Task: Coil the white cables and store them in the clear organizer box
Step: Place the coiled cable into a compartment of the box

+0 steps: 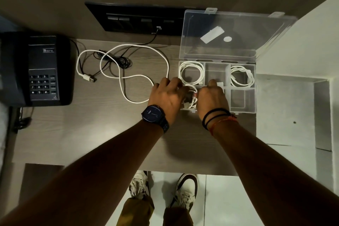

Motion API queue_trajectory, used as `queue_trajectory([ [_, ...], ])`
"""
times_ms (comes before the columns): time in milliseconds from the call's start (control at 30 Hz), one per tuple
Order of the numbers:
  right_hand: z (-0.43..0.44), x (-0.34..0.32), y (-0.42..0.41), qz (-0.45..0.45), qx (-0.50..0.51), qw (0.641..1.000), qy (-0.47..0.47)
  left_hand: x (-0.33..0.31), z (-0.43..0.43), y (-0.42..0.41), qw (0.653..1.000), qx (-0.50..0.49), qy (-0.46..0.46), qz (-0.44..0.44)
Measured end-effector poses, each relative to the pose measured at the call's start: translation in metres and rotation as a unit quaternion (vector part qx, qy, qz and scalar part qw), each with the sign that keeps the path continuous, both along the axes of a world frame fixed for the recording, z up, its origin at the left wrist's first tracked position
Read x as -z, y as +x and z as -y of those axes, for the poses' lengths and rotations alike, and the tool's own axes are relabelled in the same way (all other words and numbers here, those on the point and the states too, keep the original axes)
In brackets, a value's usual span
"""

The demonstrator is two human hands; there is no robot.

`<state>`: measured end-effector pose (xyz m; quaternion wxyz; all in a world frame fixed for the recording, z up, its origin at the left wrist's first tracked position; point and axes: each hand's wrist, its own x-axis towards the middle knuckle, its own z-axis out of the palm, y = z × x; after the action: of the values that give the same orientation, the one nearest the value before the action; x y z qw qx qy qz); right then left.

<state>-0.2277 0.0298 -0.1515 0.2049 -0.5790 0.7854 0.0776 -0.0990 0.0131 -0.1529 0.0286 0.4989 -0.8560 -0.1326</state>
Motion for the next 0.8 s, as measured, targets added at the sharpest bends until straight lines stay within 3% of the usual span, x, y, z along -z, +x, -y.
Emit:
queue_trajectory([
  [200, 0.004, 0.006, -0.002, 0.04, 0.052, 0.998, -0.021, 0.004, -0.001, 0.0, 0.999, -0.013, -0.017, -0.043],
  [400, 0.006, 0.006, -0.006, 0.073, 0.097, 0.992, -0.038, 0.011, 0.002, 0.006, 0.998, 0.038, -0.025, 0.031],
  [600, -0.006, 0.006, -0.006, 0.066, 0.05, 0.994, -0.077, 0.012, -0.001, 0.006, 0.997, -0.01, 0.017, 0.071],
  [700, -0.009, 0.008, -0.008, 0.09, 0.088, 0.99, -0.055, 0.008, 0.005, 0.001, 0.994, -0.019, 0.044, 0.094],
  [800, -0.011, 0.007, -0.009, 0.033, 0.017, 0.999, -0.024, 0.006, 0.009, -0.006, 0.992, -0.033, 0.054, 0.105],
])
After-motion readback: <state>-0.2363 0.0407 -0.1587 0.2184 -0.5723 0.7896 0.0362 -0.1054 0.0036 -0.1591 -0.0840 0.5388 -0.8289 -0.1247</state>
